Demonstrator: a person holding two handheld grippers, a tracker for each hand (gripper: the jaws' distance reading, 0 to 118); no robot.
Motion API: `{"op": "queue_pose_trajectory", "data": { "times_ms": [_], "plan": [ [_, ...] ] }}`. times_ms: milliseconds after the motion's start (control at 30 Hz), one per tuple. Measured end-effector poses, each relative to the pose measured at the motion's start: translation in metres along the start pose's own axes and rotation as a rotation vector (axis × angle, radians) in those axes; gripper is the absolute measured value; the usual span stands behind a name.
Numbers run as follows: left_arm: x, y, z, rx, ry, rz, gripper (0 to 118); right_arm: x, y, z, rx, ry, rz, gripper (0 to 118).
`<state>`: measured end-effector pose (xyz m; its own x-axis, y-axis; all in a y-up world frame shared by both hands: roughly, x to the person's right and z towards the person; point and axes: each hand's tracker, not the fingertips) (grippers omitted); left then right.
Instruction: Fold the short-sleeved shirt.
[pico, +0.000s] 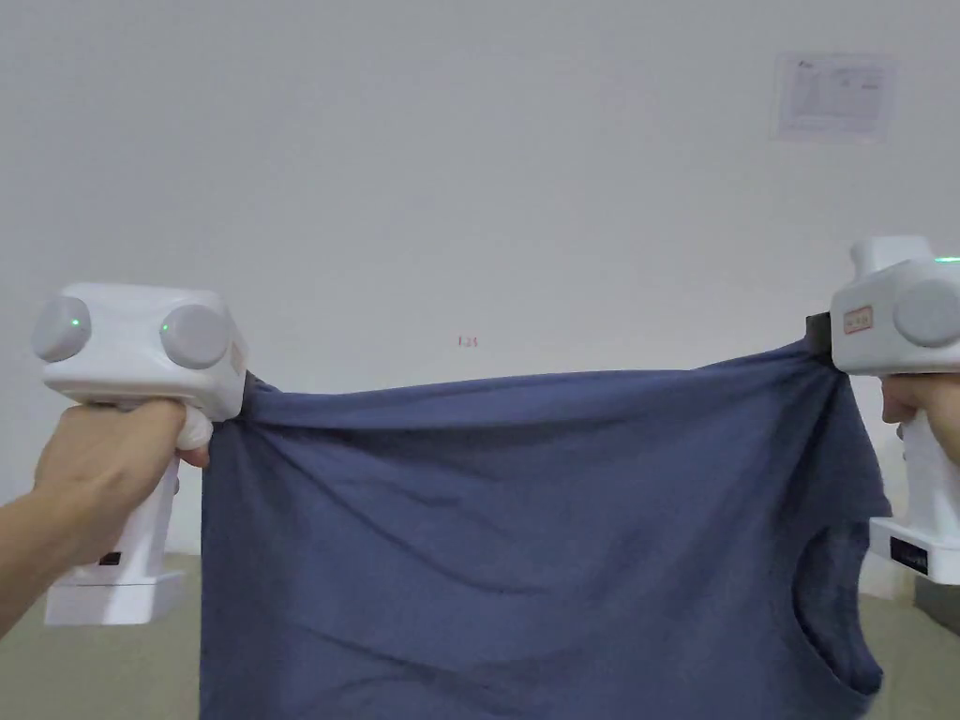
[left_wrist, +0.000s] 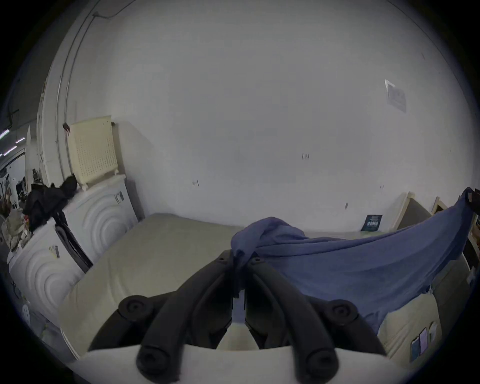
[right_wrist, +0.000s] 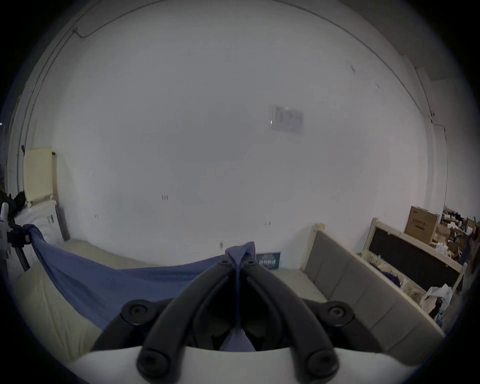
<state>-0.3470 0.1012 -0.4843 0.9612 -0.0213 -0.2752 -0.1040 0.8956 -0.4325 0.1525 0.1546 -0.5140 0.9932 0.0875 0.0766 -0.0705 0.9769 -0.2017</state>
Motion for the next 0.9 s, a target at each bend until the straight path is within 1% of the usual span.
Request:
{"op": "queue_pose_trajectory", "data": {
  "times_ms": [33, 67, 100, 133, 167, 200, 233, 267, 300, 333, 367, 400, 433, 467, 500, 533, 567, 600, 633, 700, 767, 833, 900],
  "plan": [
    [0.000, -0.014, -0.011, -0.029, -0.006, -0.008, 8, -0.002, -0.018, -0.003, -0.021, 0.018, 0.019, 0],
    [0.001, -0.031, -0.023, -0.061, -0.010, -0.024, 8, -0.004, -0.037, -0.006, -0.037, 0.019, 0.020, 0],
    [0.003, -0.046, -0.032, -0.100, -0.008, -0.051, 8, -0.005, -0.054, -0.006, -0.070, 0.020, 0.037, 0],
    [0.003, -0.067, -0.041, -0.122, -0.020, -0.065, 8, -0.006, -0.077, -0.004, -0.065, 0.034, 0.016, 0],
    [0.002, -0.086, -0.049, -0.146, -0.020, -0.077, 8, -0.006, -0.096, -0.003, -0.115, 0.061, 0.011, 0],
    [0.000, -0.105, -0.055, -0.177, -0.021, -0.080, 8, -0.006, -0.116, 0.001, -0.145, 0.080, 0.014, 0],
    [-0.003, -0.126, -0.062, -0.222, -0.030, -0.078, 8, -0.007, -0.137, 0.005, -0.182, 0.086, 0.036, 0],
    [-0.006, -0.148, -0.065, -0.254, -0.043, -0.077, 8, -0.009, -0.160, 0.013, -0.208, 0.101, 0.058, 0],
    [-0.010, -0.166, -0.063, -0.275, -0.042, -0.077, 8, -0.010, -0.178, 0.023, -0.219, 0.095, 0.064, 0],
    [-0.014, -0.185, -0.060, -0.303, -0.042, -0.086, 8, -0.008, -0.197, 0.034, -0.251, 0.120, 0.055, 0],
    [-0.020, -0.206, -0.056, -0.311, -0.042, -0.074, 8, -0.005, -0.218, 0.048, -0.271, 0.135, 0.026, 0],
    [-0.024, -0.222, -0.050, -0.349, -0.057, -0.083, 8, -0.004, -0.234, 0.065, -0.298, 0.161, 0.034, 0],
    [-0.032, -0.237, -0.039, -0.352, -0.066, -0.083, 8, -0.002, -0.251, 0.081, -0.292, 0.155, 0.030, 0],
    [-0.038, -0.254, -0.027, -0.378, -0.066, -0.096, 8, -0.001, -0.268, 0.100, -0.348, 0.167, 0.056, 0],
    [-0.044, -0.267, -0.016, -0.382, -0.073, -0.096, 8, 0.003, -0.281, 0.117, -0.342, 0.187, 0.047, 0],
    [-0.051, -0.282, -0.002, -0.399, -0.082, -0.093, 8, 0.005, -0.296, 0.138, -0.348, 0.175, 0.036, 0],
    [-0.059, -0.295, 0.015, -0.407, -0.087, -0.091, 8, 0.009, -0.313, 0.162, -0.377, 0.203, 0.022, 0],
    [-0.065, -0.306, 0.028, -0.420, -0.087, -0.085, 8, 0.011, -0.323, 0.178, -0.361, 0.190, 0.023, 0],
    [-0.071, -0.317, 0.044, -0.437, -0.092, -0.088, 8, 0.014, -0.335, 0.198, -0.399, 0.201, 0.018, 0],
    [-0.086, -0.337, 0.078, -0.448, -0.097, -0.086, 8, 0.026, -0.363, 0.228, -0.437, 0.222, -0.017, 0],
    [-0.099, -0.357, 0.110, -0.473, -0.100, -0.076, 8, 0.033, -0.383, 0.263, -0.448, 0.225, -0.030, 0],
    [-0.113, -0.375, 0.139, -0.484, -0.108, -0.069, 8, 0.029, -0.396, 0.302, -0.467, 0.237, -0.031, 0],
    [-0.125, -0.393, 0.166, -0.507, -0.119, -0.037, 8, 0.033, -0.409, 0.326, -0.499, 0.250, -0.033, 0]
  ]
}}
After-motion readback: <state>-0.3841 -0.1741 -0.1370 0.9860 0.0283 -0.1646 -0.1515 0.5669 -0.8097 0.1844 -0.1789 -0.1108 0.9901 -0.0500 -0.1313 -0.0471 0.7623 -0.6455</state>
